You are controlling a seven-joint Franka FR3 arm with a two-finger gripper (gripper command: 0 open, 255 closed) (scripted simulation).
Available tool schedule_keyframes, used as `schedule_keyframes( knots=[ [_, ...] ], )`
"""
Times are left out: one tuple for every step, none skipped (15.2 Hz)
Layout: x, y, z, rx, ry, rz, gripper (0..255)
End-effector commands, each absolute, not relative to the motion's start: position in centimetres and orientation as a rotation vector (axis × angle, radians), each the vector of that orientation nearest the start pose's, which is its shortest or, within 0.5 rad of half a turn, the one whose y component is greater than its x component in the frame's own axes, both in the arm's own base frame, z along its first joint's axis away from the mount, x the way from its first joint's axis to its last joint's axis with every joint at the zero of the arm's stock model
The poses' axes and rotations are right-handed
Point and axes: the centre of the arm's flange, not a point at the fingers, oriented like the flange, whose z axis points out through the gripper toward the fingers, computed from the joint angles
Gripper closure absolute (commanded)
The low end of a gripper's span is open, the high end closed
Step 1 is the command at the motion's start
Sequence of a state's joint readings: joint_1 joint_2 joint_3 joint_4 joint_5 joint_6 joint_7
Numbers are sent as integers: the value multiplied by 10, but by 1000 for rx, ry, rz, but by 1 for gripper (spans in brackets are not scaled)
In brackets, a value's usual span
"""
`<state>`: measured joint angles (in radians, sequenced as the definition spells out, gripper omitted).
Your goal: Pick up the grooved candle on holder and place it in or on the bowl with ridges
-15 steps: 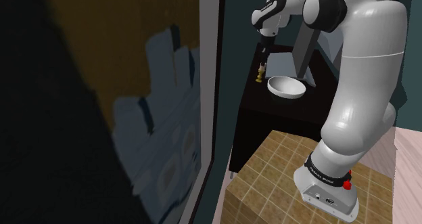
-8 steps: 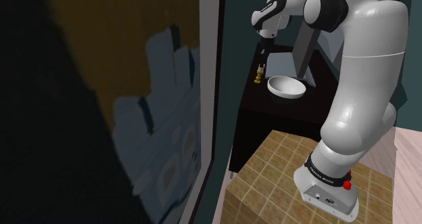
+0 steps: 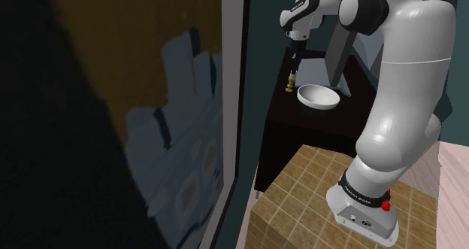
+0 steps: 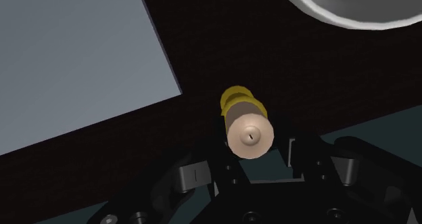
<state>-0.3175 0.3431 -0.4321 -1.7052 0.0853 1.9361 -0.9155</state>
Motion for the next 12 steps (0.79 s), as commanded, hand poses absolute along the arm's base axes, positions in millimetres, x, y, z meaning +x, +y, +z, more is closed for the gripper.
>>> schedule_keyframes(
  knots=[
    [500,-400,425,-3097,-246,75,255],
    [500,-400,430,-3097,-246,75,255],
    [500,-400,435,-3097,-246,75,255],
    [500,-400,441,-3097,-246,75,255],
    [500,-400,446,-3097,-246,75,255],
    [500,-400,451,-3097,-246,75,255],
    [500,-400,456,-3097,-246,75,255],
    [500,-400,462,-3097,-246,75,255],
    [500,-400,467,-3097,-246,75,255],
    [500,-400,472,-3097,-246,75,255],
    [500,-400,477,-3097,-246,75,255],
    [500,-400,483,-3097,-246,75,255]
  ],
)
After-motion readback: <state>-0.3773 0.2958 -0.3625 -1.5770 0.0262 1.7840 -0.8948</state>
